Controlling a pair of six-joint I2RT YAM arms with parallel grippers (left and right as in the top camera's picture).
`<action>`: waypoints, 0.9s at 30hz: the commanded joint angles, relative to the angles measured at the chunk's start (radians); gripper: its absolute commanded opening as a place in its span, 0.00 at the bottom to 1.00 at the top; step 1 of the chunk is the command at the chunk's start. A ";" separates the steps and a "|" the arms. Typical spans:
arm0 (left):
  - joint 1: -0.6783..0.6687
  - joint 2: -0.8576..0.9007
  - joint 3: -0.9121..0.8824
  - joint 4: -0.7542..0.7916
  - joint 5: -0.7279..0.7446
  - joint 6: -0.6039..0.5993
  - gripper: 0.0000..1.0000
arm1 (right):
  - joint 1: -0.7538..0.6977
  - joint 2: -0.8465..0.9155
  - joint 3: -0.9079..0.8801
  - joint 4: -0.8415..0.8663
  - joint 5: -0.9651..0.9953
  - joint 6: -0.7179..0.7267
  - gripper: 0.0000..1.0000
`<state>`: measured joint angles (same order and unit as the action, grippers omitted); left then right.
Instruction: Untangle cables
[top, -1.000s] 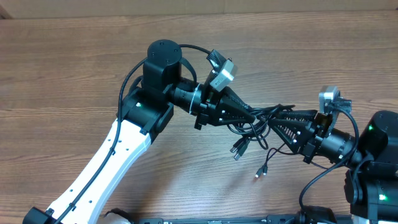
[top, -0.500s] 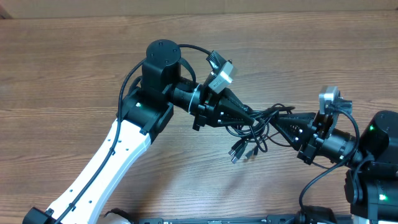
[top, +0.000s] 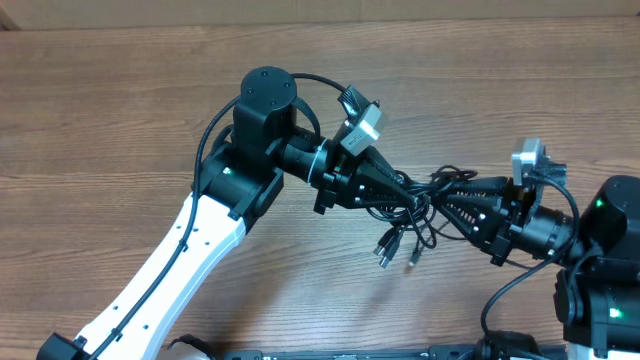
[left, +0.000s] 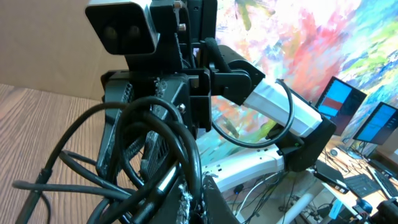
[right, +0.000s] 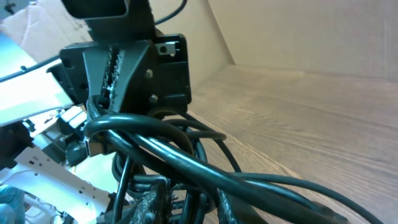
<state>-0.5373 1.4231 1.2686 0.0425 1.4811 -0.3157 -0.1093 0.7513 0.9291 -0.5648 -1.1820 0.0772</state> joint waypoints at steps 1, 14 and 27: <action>-0.015 -0.021 0.010 0.003 -0.018 -0.003 0.04 | 0.002 -0.008 0.014 0.014 -0.085 -0.005 0.14; -0.011 -0.021 0.010 0.003 -0.036 -0.003 0.04 | 0.002 -0.008 0.014 0.010 -0.121 -0.005 0.04; -0.011 -0.021 0.010 -0.005 -0.050 -0.022 0.04 | 0.002 -0.008 0.015 0.068 0.285 0.000 0.04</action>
<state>-0.5373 1.4139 1.2686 0.0391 1.4200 -0.3237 -0.1085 0.7498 0.9291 -0.5365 -1.0321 0.0746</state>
